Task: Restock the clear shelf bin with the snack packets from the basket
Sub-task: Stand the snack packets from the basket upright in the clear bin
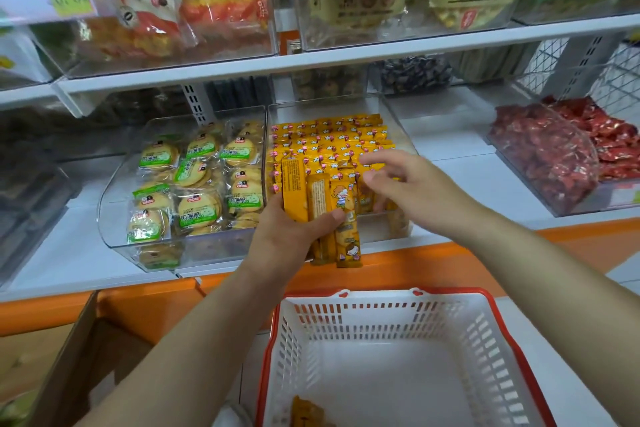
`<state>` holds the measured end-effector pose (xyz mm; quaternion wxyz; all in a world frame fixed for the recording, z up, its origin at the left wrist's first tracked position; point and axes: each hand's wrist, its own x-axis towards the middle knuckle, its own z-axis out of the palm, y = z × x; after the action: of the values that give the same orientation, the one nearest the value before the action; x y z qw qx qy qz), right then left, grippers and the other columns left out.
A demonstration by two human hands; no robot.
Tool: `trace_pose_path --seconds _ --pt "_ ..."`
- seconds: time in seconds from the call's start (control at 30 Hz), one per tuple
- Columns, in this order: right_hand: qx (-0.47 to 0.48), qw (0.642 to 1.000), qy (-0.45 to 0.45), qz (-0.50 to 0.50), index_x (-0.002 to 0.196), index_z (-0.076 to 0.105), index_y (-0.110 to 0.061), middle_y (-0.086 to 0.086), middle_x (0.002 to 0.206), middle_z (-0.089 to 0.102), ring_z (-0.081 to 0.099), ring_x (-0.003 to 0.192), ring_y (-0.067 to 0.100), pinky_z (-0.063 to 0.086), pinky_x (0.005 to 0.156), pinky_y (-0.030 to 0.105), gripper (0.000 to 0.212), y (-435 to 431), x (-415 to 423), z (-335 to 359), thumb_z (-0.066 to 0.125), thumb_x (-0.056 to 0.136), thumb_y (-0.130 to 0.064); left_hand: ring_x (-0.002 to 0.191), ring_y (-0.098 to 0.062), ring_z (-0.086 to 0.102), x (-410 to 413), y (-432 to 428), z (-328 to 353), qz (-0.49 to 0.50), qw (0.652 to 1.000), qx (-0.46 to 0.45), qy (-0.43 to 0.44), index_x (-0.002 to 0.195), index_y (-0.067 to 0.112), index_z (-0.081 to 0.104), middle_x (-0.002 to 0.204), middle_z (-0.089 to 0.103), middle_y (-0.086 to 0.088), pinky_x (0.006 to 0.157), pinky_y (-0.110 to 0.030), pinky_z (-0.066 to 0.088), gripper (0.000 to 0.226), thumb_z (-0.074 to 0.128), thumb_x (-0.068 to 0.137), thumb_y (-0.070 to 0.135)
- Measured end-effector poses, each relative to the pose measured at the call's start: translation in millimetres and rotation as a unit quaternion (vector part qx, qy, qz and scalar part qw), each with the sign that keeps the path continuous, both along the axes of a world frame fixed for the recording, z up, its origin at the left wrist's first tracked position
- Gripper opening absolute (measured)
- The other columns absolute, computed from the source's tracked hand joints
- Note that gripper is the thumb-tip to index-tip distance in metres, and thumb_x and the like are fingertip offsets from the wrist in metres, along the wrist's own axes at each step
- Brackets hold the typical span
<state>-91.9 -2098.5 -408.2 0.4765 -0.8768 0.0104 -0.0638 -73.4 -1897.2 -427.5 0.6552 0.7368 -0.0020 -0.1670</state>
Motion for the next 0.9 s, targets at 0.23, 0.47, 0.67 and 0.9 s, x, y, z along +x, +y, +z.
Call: trace_pose_path --seconds 0.23,0.47,0.67,0.9 --pt "0.086 0.995 0.026 0.041 0.112 0.071 -0.033 -0.007 0.095 0.071 0.068 0.083 0.003 0.050 0.077 0.025 0.024 -1 -7 6 0.074 0.088 -0.033 0.095 -0.018 0.077 -11 -6 3 -0.022 0.999 -0.004 -0.024 0.122 0.028 0.064 0.104 0.079 0.004 0.090 -0.051 0.060 0.057 0.081 0.070 0.042" --pt "-0.022 0.988 -0.122 -0.092 0.095 0.065 -0.038 -0.010 0.101 0.067 0.065 0.071 0.007 0.053 0.065 0.017 0.030 -39 7 5 0.080 0.082 -0.016 0.089 -0.024 0.078 -6 3 0 -0.011 1.000 -0.007 -0.007 0.111 0.023 0.065 0.091 0.080 -0.004 0.091 -0.059 0.058 0.026 0.077 0.089 0.026" --pt "-0.379 0.922 -0.077 -0.029 0.125 0.063 -0.031 -0.005 0.129 0.063 0.058 0.112 0.024 0.047 0.084 0.036 0.037 -35 29 -26 0.072 0.089 -0.029 0.085 -0.019 0.078 -7 0 -4 -0.034 0.999 -0.014 0.001 0.114 0.023 0.063 0.091 0.080 -0.001 0.085 -0.051 0.061 0.029 0.077 0.088 0.025" --pt "-0.508 0.861 -0.010 -0.006 0.123 0.064 -0.038 -0.002 0.122 0.064 0.053 0.115 0.025 0.047 0.087 0.038 0.039 -34 46 -30 0.073 0.085 -0.036 0.086 -0.020 0.078 -4 -1 -7 -0.048 0.999 -0.016 0.006 0.118 0.018 0.062 0.093 0.080 -0.004 0.082 -0.048 0.062 0.033 0.077 0.089 0.024"
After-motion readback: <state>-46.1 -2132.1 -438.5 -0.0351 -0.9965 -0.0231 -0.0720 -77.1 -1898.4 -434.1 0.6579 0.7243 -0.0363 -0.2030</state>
